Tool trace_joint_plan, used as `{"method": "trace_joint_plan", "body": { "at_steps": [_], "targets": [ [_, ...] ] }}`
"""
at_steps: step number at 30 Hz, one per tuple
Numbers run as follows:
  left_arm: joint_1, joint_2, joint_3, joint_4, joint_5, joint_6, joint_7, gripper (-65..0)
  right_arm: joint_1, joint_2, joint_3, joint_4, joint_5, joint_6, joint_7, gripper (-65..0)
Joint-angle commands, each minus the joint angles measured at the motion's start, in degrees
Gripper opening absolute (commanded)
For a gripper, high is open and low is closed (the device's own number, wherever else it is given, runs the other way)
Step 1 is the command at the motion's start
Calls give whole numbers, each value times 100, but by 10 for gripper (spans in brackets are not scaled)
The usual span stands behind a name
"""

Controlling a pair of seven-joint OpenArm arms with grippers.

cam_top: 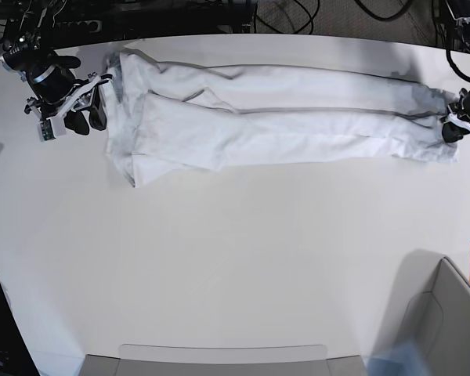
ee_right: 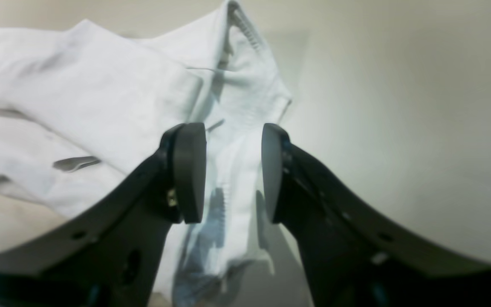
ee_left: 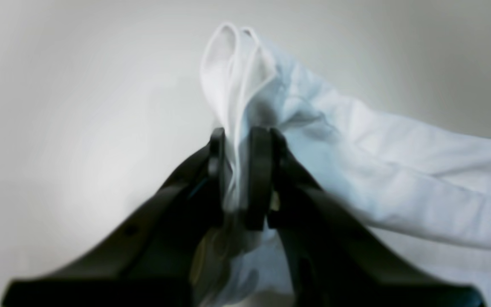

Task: Fold the T-shirt properly
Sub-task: 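Release the hem and reposition the left gripper at the strip's end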

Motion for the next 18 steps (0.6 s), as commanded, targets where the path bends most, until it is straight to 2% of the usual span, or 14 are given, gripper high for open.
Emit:
{"method": "trace_joint_plan", "body": {
  "at_steps": [1, 8, 12, 18],
  "targets": [
    [-6, 74, -159, 378, -123, -29, 18, -650, 5, 62, 44, 104, 94, 1, 133, -426],
    [65, 1102, -353, 2162, -79, -3, 1020, -650, 5, 53, 9, 104, 94, 1, 133, -426],
    [276, 1595, -274, 2655, -79, -3, 1099, -650, -12, -61, 26, 104, 94, 1, 124, -426],
    [328, 1981, 465, 2804, -79, 32, 1073, -650, -21, -70, 0, 96, 94, 1, 124, -426]
  ]
}}
